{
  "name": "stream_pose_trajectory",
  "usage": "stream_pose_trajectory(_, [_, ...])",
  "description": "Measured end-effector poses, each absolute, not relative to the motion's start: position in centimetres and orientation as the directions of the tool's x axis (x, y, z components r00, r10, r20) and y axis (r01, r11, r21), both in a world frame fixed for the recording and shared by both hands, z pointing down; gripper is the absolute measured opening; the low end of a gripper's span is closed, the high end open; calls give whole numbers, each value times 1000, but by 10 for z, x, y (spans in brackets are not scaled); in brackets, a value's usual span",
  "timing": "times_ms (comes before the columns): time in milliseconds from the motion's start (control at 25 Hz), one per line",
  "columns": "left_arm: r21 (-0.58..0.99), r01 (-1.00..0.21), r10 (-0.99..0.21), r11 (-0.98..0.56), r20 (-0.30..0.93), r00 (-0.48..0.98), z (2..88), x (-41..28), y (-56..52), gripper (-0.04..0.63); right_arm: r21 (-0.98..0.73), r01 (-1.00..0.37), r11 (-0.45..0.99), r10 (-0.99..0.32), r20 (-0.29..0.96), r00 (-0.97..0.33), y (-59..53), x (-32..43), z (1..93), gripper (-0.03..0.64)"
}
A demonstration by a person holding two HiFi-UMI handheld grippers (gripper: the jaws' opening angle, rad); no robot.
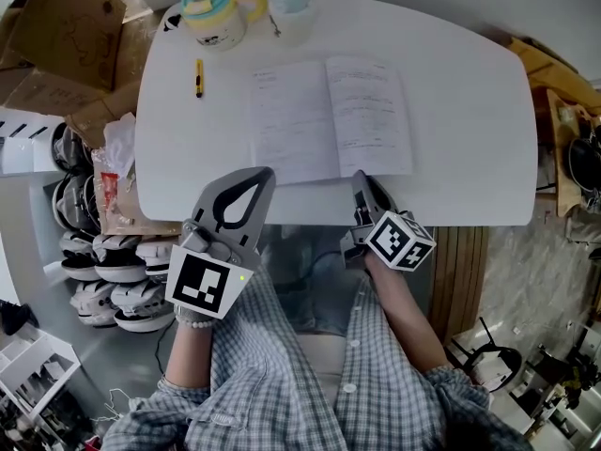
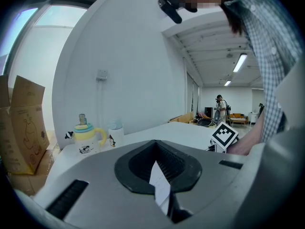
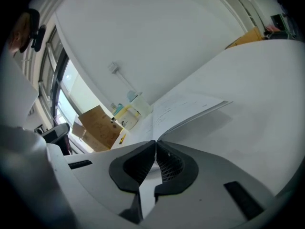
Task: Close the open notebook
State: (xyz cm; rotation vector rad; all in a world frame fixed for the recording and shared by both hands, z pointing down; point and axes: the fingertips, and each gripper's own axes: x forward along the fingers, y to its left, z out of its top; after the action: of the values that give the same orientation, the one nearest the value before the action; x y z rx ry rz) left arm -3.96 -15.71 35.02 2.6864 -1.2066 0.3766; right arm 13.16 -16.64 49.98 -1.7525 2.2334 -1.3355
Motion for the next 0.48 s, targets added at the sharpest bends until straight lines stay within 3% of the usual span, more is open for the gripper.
stream_pose_trajectory(480, [63,-767,-722,-639,296,625,352,-50,-155,6,-457,-874,167,-759,506,-410,-165,106,492,26])
